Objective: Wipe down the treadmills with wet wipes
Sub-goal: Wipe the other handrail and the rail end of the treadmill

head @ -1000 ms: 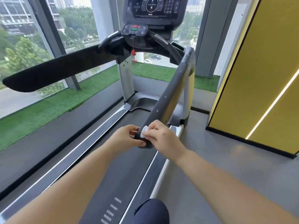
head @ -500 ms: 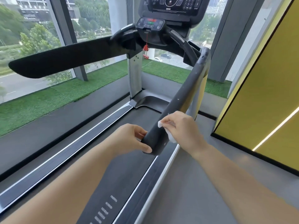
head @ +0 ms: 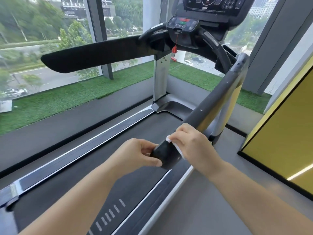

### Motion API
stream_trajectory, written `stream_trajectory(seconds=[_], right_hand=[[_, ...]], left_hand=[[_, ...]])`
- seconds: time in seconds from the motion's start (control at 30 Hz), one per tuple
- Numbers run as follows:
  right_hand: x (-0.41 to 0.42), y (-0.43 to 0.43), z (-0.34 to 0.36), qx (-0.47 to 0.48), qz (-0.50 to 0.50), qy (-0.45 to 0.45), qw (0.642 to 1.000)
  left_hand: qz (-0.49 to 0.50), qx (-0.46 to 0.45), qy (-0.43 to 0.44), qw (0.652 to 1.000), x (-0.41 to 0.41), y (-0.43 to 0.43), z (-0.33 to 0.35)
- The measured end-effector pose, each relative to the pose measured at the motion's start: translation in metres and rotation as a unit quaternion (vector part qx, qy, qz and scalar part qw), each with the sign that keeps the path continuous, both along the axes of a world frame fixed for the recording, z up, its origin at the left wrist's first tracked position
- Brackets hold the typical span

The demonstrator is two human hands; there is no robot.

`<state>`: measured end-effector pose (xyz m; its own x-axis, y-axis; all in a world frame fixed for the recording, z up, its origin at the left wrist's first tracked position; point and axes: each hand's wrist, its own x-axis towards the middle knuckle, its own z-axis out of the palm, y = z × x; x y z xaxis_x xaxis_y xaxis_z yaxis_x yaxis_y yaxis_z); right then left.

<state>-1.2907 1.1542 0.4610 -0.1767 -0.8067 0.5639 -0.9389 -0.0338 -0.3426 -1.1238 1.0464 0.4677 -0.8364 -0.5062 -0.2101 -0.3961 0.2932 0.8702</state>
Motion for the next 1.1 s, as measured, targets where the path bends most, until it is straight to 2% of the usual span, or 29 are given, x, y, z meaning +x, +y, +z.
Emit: stream_trajectory(seconds=[0.07, 0.2, 0.3, 0.47, 0.57, 0.63, 0.77, 0.87, 0.97, 1.03, 1.1], right_hand=[[-0.007, 0.001, 0.004, -0.029, -0.012, -0.029, 0.999], [0.02, 0.005, -0.005, 0.024, 0.105, -0.073, 0.992], [0.013, 0.003, -0.013, 0.038, 0.12, -0.039, 0.991], [-0.017, -0.004, -0.002, -0.038, 0.037, -0.019, 0.998], [0.011, 0.004, -0.002, -0.029, 0.103, -0.025, 0.994], [0.029, 0.006, -0.009, 0.032, 0.148, 0.026, 0.988], [0.021, 0.005, -0.013, 0.045, 0.17, 0.093, 0.98], [-0.008, 0.003, -0.01, 0.022, 0.122, 0.07, 0.99], [-0.033, 0.004, 0.002, -0.043, 0.045, -0.034, 0.997], [-0.026, 0.006, 0.007, -0.063, 0.071, -0.087, 0.992], [-0.004, 0.007, 0.003, -0.01, 0.129, -0.099, 0.987]], left_hand=[[0.027, -0.007, 0.004, 1.0, 0.002, 0.008, -0.001], [0.077, -0.025, 0.024, 0.996, 0.004, 0.026, -0.006], [0.112, -0.025, 0.033, 0.993, 0.006, 0.035, -0.011], [0.133, -0.026, 0.027, 0.99, 0.008, 0.04, -0.018], [0.141, -0.027, 0.036, 0.989, 0.009, 0.043, -0.02], [0.154, -0.017, 0.045, 0.987, 0.01, 0.045, -0.02], [0.159, -0.013, 0.045, 0.986, 0.009, 0.046, -0.021], [0.157, -0.023, 0.042, 0.986, 0.008, 0.045, -0.02], [0.16, -0.025, 0.043, 0.986, 0.006, 0.047, -0.018], [0.163, -0.033, 0.041, 0.985, 0.002, 0.046, -0.017], [0.165, -0.049, 0.041, 0.984, -0.005, 0.045, -0.015]])
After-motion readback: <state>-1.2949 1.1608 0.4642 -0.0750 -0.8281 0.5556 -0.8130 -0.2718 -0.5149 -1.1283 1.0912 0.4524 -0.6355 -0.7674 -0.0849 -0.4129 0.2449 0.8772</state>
